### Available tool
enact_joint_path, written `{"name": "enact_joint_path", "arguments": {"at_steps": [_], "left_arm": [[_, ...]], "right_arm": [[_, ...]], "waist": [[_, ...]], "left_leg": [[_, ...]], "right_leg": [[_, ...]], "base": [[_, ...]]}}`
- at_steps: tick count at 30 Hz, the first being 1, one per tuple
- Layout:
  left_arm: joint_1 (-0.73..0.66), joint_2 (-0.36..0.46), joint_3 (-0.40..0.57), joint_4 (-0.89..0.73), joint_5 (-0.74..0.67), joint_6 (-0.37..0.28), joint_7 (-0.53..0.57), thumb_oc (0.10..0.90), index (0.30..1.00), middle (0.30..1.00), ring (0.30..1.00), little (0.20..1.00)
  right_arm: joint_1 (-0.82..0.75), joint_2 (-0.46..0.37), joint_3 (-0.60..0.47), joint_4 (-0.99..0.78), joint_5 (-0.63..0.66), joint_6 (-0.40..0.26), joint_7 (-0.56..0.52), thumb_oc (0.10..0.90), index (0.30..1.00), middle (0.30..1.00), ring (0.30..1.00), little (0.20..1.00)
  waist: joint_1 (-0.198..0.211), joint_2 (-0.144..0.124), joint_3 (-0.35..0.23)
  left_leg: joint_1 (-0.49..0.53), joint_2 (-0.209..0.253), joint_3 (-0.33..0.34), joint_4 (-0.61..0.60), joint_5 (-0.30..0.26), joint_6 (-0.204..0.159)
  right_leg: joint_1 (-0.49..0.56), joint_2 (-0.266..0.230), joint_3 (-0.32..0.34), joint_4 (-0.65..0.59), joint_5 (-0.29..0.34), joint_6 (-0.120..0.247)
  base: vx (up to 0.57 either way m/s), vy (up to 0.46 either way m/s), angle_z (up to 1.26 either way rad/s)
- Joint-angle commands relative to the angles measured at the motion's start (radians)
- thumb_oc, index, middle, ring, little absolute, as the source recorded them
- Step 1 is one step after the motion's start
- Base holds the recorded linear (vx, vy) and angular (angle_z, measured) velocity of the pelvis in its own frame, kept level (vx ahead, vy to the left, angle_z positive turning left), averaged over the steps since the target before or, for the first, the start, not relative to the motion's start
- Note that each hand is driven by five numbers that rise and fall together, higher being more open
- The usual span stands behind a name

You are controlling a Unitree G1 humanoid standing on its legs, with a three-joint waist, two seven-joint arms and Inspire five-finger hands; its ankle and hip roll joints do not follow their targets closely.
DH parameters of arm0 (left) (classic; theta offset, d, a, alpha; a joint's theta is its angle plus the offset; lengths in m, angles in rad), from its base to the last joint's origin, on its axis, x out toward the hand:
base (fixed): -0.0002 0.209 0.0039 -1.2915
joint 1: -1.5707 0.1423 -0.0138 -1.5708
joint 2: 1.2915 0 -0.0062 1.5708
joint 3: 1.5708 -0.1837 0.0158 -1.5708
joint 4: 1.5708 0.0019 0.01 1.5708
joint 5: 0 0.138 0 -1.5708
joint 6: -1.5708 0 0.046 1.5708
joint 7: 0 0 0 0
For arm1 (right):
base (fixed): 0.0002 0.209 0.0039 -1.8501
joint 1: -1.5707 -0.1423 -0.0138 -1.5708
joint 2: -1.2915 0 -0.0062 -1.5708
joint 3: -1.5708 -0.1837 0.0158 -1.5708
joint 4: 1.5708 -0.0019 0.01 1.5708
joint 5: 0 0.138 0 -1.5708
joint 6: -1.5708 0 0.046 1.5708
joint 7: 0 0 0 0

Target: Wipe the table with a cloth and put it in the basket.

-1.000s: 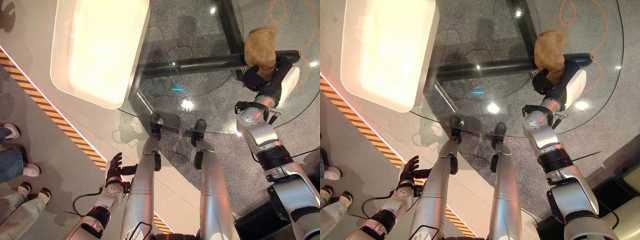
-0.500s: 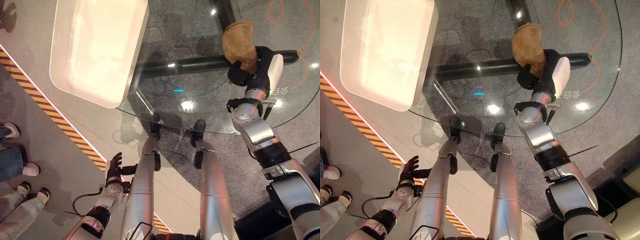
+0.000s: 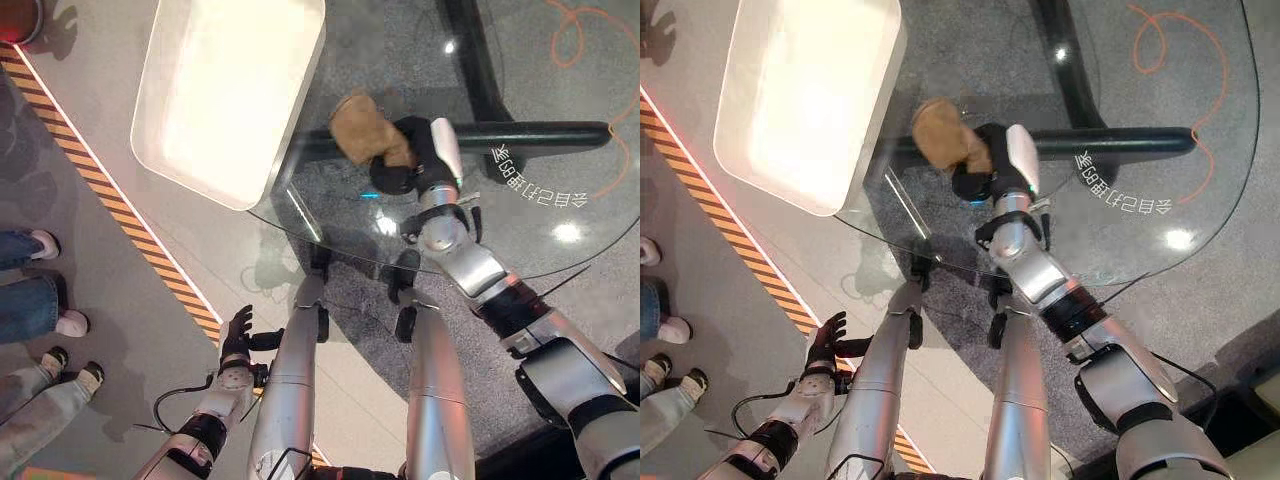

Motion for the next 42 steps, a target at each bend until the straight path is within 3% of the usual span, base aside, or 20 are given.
{"name": "enact_joint_path", "arguments": {"at_steps": [1,9,18,23,28,34,42], "left_arm": [[0.095,-0.085,-0.048,-0.001,0.025,0.011,0.002,0.8,0.9,0.9,0.9,0.9],[0.087,-0.081,-0.058,-0.01,0.024,0.022,0.005,0.8,0.9,0.9,0.9,0.9],[0.09,-0.071,-0.066,-0.003,0.023,0.015,0.0,0.8,0.9,0.9,0.9,0.9],[0.092,-0.067,-0.065,-0.015,0.018,0.019,0.001,0.8,0.9,0.9,0.9,0.9],[0.101,-0.064,-0.061,-0.007,0.018,0.01,-0.001,0.8,0.9,0.9,0.9,0.9],[0.115,-0.055,-0.043,-0.002,0.026,0.002,-0.009,0.8,0.9,0.9,0.9,0.9],[0.135,-0.013,-0.039,-0.02,0.018,-0.002,-0.018,0.8,0.9,0.9,0.9,0.9]], "right_arm": [[-0.034,0.025,0.037,-0.135,-0.049,-0.054,0.054,0.1,0.3,0.3,0.3,0.2],[-0.039,0.019,0.084,-0.108,-0.077,0.003,0.115,0.1,0.3,0.3,0.3,0.2],[-0.055,0.006,0.107,-0.11,-0.095,0.003,0.135,0.1,0.3,0.3,0.3,0.2],[-0.056,-0.004,0.077,-0.117,-0.105,0.029,0.012,0.1,0.3,0.3,0.3,0.2],[-0.08,-0.039,0.043,-0.09,-0.173,0.131,-0.096,0.1,0.3,0.3,0.3,0.2],[-0.145,-0.132,-0.009,-0.037,-0.135,0.242,-0.169,0.1,0.3,0.3,0.3,0.2],[-0.247,-0.28,-0.034,0.087,-0.016,0.255,-0.227,0.1,0.3,0.3,0.3,0.2]], "waist": [[0.0,0.025,-0.004],[0.006,0.026,-0.004],[0.008,0.024,-0.004],[0.007,0.023,-0.004],[0.006,0.022,-0.004],[0.006,0.01,-0.004],[0.007,-0.003,-0.004]], "left_leg": [[-0.021,-0.097,0.032,0.157,-0.182,0.046],[-0.02,-0.096,0.033,0.153,-0.18,0.048],[-0.022,-0.096,0.033,0.15,-0.178,0.046],[-0.028,-0.094,0.033,0.155,-0.182,0.048],[-0.023,-0.09,0.03,0.151,-0.186,0.051],[-0.018,-0.084,0.027,0.149,-0.193,0.051],[-0.025,-0.08,0.016,0.152,-0.203,0.052]], "right_leg": [[0.008,0.022,-0.064,-0.188,0.131,0.046],[0.01,0.013,-0.073,-0.192,0.135,0.049],[0.009,0.011,-0.077,-0.197,0.141,0.051],[0.002,0.014,-0.073,-0.19,0.139,0.053],[0.002,0.015,-0.069,-0.186,0.138,0.054],[0.008,0.023,-0.065,-0.19,0.141,0.055],[0.002,0.034,-0.064,-0.19,0.143,0.057]], "base": [[0.0,0.001,0.08],[0.0,-0.002,0.07],[0.0,0.0,0.0],[0.0,0.0,0.0],[0.0,0.0,0.0],[0.01,-0.016,-0.01],[0.01,-0.032,-0.01]]}}
